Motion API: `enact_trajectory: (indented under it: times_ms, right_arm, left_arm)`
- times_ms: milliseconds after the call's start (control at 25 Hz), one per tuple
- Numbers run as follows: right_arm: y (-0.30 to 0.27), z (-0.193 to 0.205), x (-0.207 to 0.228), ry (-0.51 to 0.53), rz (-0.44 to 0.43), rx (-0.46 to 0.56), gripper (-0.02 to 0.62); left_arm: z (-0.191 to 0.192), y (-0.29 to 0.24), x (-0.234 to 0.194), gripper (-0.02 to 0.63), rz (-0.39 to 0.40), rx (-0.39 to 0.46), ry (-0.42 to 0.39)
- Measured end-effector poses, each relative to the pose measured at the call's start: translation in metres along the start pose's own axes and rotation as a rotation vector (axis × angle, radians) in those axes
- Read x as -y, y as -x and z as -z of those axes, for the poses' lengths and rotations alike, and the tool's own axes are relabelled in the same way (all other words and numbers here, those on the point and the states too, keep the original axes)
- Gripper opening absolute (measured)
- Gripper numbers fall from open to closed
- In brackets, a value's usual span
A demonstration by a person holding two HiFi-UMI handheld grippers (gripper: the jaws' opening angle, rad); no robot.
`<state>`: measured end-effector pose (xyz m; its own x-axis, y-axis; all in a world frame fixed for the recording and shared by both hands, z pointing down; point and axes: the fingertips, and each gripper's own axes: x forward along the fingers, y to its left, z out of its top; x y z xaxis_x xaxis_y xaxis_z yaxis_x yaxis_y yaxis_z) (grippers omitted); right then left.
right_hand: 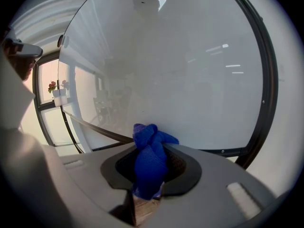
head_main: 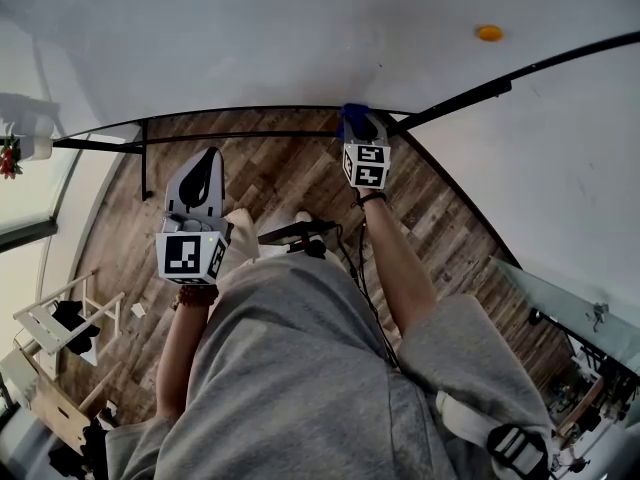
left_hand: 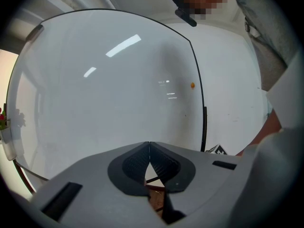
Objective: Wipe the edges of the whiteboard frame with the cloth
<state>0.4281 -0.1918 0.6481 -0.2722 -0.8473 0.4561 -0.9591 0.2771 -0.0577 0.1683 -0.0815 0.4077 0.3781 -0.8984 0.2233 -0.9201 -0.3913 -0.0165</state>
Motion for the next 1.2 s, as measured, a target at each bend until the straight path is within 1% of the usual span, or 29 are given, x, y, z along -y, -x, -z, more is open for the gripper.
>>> enact_trajectory:
  times_ms: [160,320,480,760,1200]
  right_arm:
    - [-0.003,0.000,-0.008,0.022,-0.003,-0.010,0.103]
    - [-0.004,-0.001,-0.015,0.018,-0.003,-0.020,0.103]
    - [-0.007,-0.002,-0.022,0.022,-0.006,-0.020,0.103]
    - [-0.011,-0.003,-0.037,0.029,-0.012,-0.018,0.103]
    - [-0.018,-0.006,-0.067,0.031,-0.016,-0.012,0.103]
  left_arm:
    - [0.008,0.000,-0.015,0.009,-0.010,0.001,0.024]
    - [0.010,0.000,-0.022,0.009,0.007,-0.004,0.022]
    - [0.006,-0.002,-0.033,0.009,0.003,0.012,0.018]
    - [0.014,0.004,-0.053,0.009,-0.002,0.019,0.027]
    - [0.023,0.003,-0.082,0.009,0.043,0.033,0.020]
